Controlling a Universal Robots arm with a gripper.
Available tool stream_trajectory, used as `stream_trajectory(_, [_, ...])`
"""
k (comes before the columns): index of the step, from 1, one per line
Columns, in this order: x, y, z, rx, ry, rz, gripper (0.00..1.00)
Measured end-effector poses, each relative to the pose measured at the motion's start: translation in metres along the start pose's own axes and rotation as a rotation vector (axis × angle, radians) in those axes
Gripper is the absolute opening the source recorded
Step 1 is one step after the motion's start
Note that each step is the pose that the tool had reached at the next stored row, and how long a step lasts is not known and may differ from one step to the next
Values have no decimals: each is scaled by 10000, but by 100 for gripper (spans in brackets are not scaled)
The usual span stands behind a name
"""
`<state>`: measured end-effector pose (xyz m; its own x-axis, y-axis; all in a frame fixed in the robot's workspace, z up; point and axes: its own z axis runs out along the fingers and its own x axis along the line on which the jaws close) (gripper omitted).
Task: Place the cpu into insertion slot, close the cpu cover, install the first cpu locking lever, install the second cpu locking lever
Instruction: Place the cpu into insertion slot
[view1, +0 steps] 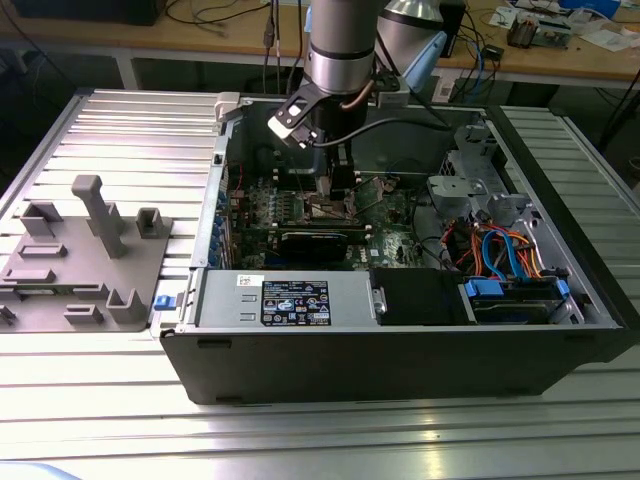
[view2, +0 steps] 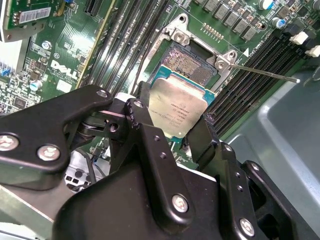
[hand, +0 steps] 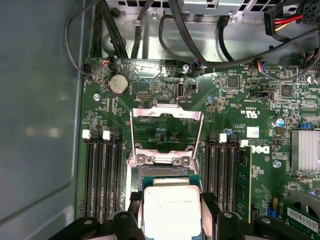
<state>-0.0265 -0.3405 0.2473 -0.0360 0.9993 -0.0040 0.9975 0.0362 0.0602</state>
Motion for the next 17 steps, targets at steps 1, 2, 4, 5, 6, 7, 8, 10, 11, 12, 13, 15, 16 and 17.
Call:
stream_trajectory(1, [0, 0, 3, 0, 0, 1, 55])
stream_trajectory(2, [0, 0, 5, 0, 0, 0, 55])
stream_trajectory(4, [0, -1, 11, 0, 0, 0, 55])
stream_trajectory(5, [0, -1, 12, 0, 0, 0, 55])
stream_trajectory(6, [0, -1, 15, 0, 0, 0, 55])
stream_trajectory(7, [0, -1, 19, 0, 0, 0, 55])
stream_trajectory(8, [0, -1, 22, 0, 0, 0, 55])
stream_trajectory(10, [0, -2, 26, 0, 0, 0, 55])
stream_trajectory(11, [0, -2, 27, 0, 0, 0, 55])
stream_trajectory(12, [0, -2, 28, 0, 0, 0, 55])
stream_trajectory(13, [0, -2, 29, 0, 0, 0, 55])
stream_trajectory(15, [0, -2, 31, 0, -1, 0, 55])
stream_trajectory(16, [0, -2, 33, 0, 1, 0, 55])
stream_trajectory(17, [0, -2, 34, 0, 1, 1, 55])
